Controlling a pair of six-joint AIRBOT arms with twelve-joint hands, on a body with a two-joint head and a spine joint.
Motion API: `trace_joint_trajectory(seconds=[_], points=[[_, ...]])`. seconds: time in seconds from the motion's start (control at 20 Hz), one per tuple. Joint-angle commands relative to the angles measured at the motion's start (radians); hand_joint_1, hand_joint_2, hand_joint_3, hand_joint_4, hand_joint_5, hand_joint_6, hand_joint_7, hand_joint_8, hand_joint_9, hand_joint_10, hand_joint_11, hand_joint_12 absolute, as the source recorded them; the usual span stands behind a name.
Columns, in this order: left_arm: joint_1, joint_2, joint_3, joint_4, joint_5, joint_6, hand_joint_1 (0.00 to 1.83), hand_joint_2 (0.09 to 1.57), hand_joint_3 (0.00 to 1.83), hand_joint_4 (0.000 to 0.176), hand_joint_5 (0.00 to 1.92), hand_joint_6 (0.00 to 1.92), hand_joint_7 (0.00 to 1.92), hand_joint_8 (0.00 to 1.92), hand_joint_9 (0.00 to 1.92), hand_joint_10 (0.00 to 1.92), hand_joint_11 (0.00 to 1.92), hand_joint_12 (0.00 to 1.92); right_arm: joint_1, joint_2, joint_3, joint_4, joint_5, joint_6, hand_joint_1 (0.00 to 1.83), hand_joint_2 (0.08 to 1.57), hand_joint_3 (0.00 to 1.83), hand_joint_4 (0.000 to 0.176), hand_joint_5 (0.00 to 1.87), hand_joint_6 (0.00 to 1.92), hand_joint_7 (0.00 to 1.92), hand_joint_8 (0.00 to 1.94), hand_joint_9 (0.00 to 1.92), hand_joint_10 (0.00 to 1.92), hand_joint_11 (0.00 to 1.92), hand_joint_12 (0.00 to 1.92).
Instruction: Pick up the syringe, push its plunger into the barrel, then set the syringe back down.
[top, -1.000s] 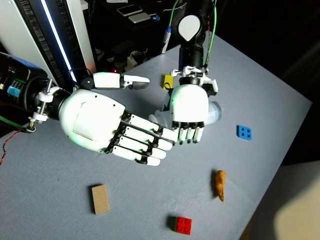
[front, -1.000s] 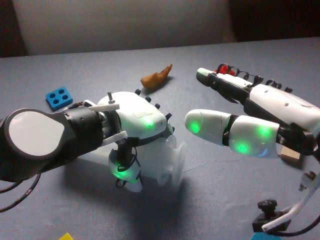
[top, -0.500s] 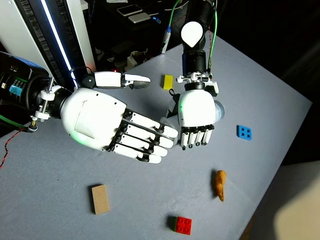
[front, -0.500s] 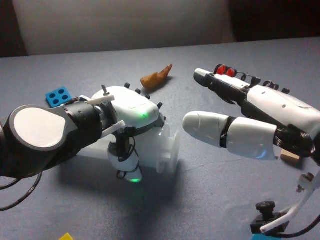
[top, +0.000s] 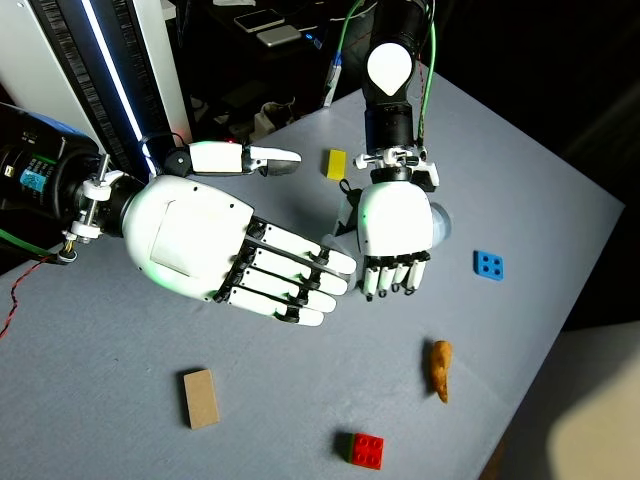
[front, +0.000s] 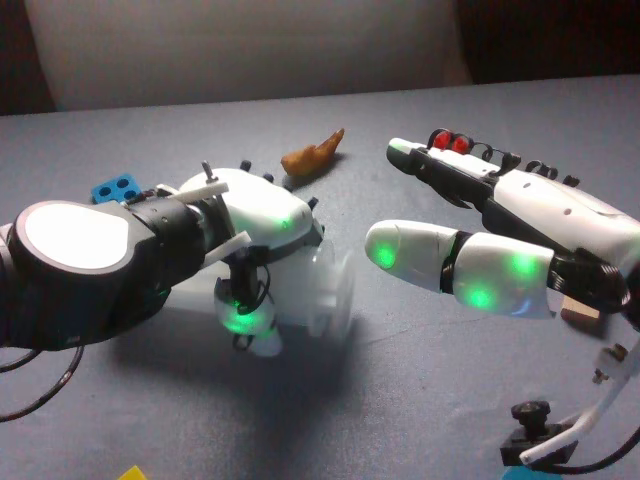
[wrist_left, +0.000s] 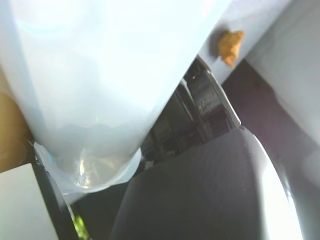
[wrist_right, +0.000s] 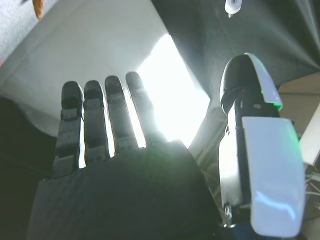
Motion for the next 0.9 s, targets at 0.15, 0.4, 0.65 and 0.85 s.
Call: trace_joint_trajectory(seconds=[0.15,0.4,0.65,0.85], points=[[-0.002,-0.005,-0.016,-0.05,0.092,0.004,0.78,1.04,0.0,0.0,0.46,0.0,0.4,0.0,0.38,0.0,0.01,0.92,0.006,0.002,-0.001,-0.052,0.094,0.007,0.06,1.1,0.01,0.0,0.06,0.0,0.05,0.0,0.06,0.0,0.0,0.29],[-0.005,-0.002,-0.034,-0.051,0.104,0.004,0.53,0.96,0.0,0.0,0.01,0.0,0.01,0.0,0.01,0.0,0.0,0.15,0.006,0.001,-0.001,-0.053,0.093,0.007,0.07,1.09,0.0,0.0,0.09,0.0,0.07,0.0,0.07,0.0,0.0,0.33],[-0.025,0.015,-0.048,-0.051,0.109,0.008,0.38,0.88,0.0,0.0,0.0,0.0,0.0,0.0,0.0,0.0,0.0,0.07,0.006,0.0,-0.001,-0.053,0.093,0.007,0.1,1.09,0.0,0.0,0.11,0.0,0.09,0.0,0.09,0.0,0.0,0.34],[-0.043,0.056,-0.079,-0.051,0.113,0.015,0.3,0.85,0.0,0.0,0.0,0.0,0.0,0.0,0.0,0.0,0.01,0.05,0.01,0.0,-0.001,-0.055,0.092,0.007,0.11,1.09,0.0,0.0,0.08,0.0,0.07,0.0,0.07,0.0,0.0,0.26]])
